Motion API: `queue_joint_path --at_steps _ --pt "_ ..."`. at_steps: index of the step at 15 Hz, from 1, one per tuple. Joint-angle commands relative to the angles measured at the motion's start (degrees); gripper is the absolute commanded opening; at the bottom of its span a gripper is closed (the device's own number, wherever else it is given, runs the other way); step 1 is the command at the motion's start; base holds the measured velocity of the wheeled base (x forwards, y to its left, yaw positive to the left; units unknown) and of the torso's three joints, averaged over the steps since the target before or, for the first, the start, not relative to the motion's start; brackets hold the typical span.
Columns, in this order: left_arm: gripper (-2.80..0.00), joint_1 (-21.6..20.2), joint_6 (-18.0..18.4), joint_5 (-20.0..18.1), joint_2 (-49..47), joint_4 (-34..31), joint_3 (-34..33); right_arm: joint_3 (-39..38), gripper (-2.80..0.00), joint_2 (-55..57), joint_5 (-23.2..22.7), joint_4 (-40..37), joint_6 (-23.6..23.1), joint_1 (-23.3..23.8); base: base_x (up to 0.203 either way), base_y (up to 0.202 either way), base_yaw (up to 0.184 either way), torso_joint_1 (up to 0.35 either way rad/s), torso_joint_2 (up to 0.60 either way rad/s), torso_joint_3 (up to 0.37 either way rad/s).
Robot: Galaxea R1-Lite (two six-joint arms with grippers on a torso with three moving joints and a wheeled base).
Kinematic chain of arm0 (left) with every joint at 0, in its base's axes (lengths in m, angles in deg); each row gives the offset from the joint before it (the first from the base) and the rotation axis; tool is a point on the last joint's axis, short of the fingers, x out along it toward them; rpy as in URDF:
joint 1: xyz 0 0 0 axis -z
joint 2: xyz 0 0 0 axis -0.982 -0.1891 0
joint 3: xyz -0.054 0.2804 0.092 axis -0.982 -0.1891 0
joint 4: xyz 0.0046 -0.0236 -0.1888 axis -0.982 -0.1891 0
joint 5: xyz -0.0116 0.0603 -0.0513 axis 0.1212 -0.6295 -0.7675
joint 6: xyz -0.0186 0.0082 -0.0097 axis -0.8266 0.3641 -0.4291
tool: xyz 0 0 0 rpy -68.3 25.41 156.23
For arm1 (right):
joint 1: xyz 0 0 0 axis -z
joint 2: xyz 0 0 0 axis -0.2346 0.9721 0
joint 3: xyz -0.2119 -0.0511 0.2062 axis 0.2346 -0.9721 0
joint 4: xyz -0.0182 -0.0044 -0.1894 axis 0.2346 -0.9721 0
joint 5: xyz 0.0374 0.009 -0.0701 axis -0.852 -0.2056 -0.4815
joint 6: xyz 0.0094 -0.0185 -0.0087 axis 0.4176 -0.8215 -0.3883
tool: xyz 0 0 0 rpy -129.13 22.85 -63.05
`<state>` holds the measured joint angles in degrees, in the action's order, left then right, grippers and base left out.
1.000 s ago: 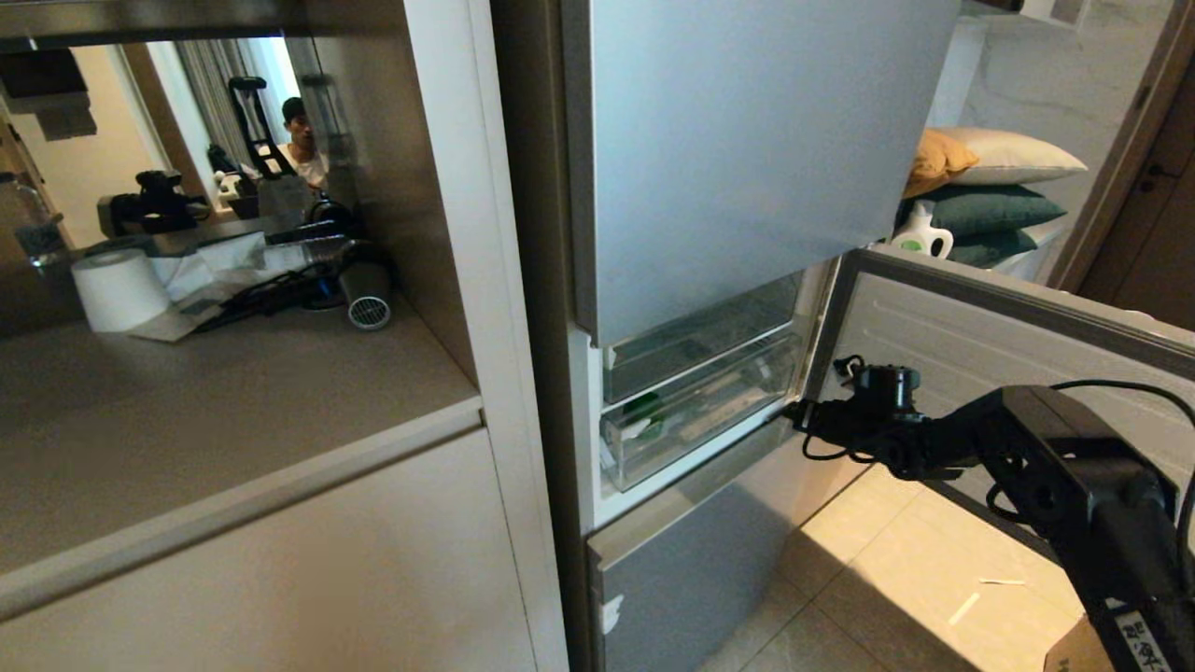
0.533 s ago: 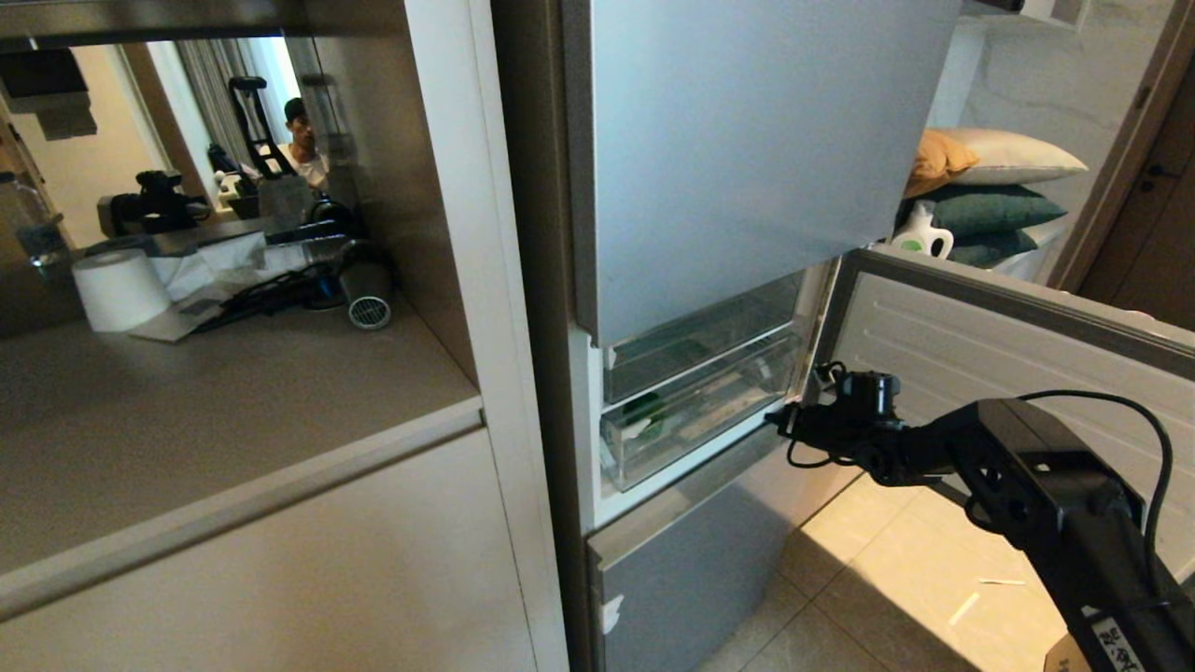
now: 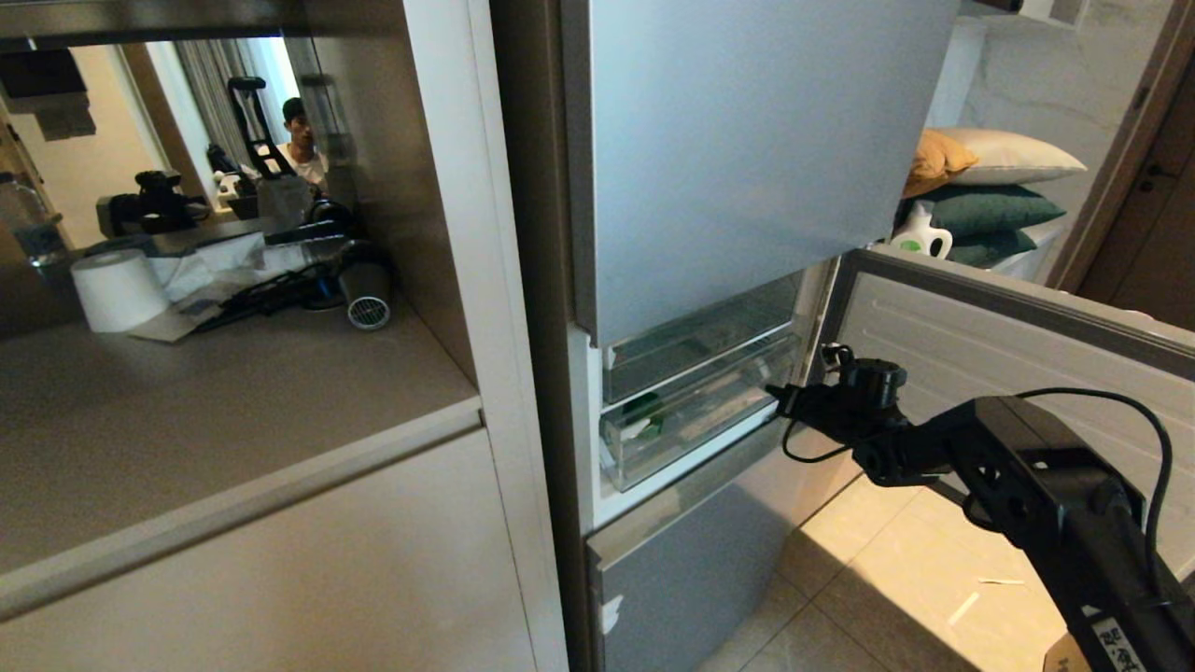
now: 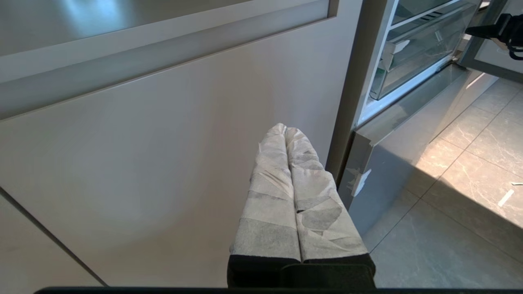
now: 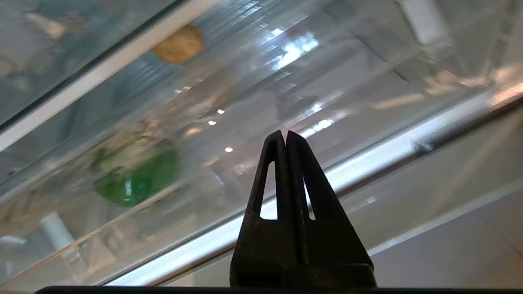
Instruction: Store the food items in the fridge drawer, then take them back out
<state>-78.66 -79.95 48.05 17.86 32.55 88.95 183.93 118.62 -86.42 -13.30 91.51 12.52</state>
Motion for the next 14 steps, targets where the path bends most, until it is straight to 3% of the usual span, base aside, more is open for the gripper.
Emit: queue_joint_path --at_steps 1,5,10,12,14 --pt "-2.80 0.00 -0.01 0.01 -0.09 -0.01 0.00 -3.11 -2.80 -2.53 0.77 0.36 0.19 -0.15 0.000 0.000 0.000 0.000 0.00 0.000" --pt "-2.80 0.00 -0.01 0.01 -0.09 -0.01 -0.08 -24.43 -2.80 -17.35 3.50 3.37 -0.20 2.49 0.000 0.000 0.000 0.000 0.00 0.000" --pt "-2.80 0.00 -0.01 0.01 -0.09 -0.01 0.00 -51.17 -2.80 -50.70 -1.27 6.57 -4.00 11.39 0.000 0.000 0.000 0.000 0.00 0.000" --pt "-2.80 0.07 -0.01 0.02 -0.09 -0.01 0.00 -55.66 -2.80 -63.46 -2.01 6.90 -5.11 18.74 0.000 0.000 0.000 0.000 0.00 0.000" --pt "-2.80 0.00 -0.01 0.02 -0.09 -0.01 0.00 -56.65 -2.80 -70.80 -0.54 7.11 -6.06 29.81 0.000 0.000 0.000 0.000 0.00 0.000"
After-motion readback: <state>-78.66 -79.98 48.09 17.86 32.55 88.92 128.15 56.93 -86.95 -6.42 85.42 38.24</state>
